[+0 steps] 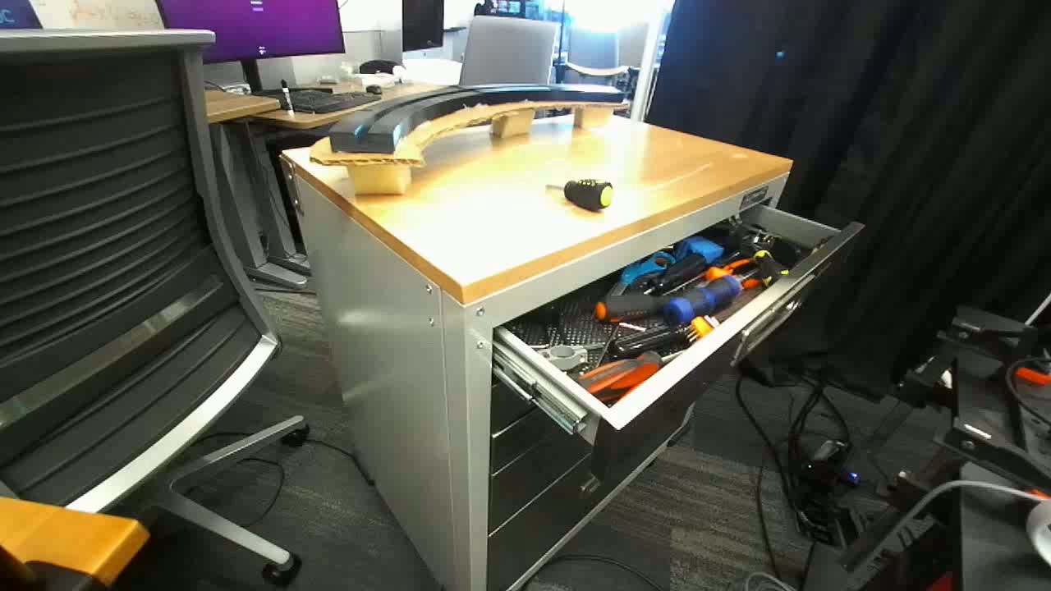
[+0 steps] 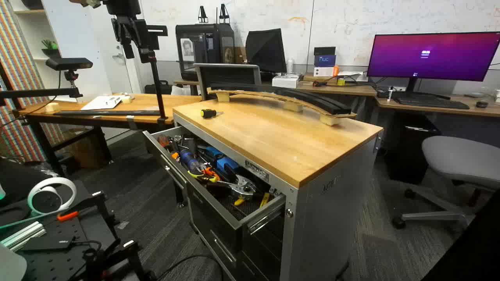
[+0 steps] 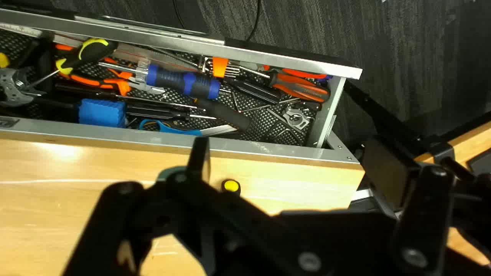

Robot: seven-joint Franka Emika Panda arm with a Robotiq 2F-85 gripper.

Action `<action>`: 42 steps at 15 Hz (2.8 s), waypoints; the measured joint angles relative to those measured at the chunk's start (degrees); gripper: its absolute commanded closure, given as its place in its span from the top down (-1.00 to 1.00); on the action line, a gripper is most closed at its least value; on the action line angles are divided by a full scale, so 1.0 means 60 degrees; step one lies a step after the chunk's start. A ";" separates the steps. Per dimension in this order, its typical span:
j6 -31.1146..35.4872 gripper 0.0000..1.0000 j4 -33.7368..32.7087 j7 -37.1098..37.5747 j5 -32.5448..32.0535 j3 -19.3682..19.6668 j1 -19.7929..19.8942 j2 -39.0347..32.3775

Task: Put the screwdriver in the drawer and close it

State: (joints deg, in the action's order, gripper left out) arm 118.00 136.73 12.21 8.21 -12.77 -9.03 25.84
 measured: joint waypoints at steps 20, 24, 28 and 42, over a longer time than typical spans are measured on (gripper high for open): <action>0.2932 1.00 -0.0984 0.0134 -0.0406 -0.0451 -0.0252 -0.3869; 0.4597 1.00 -0.2002 0.1437 -0.2494 -0.0094 -0.0314 -0.6098; 0.5284 1.00 -0.3177 0.2788 -0.4273 0.1074 -0.0951 -0.7547; 0.4915 -0.03 -0.4922 0.3796 -0.5382 0.2691 -0.2193 -0.8756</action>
State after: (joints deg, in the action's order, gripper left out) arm 147.49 107.20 34.99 -24.09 3.38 -22.18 -26.69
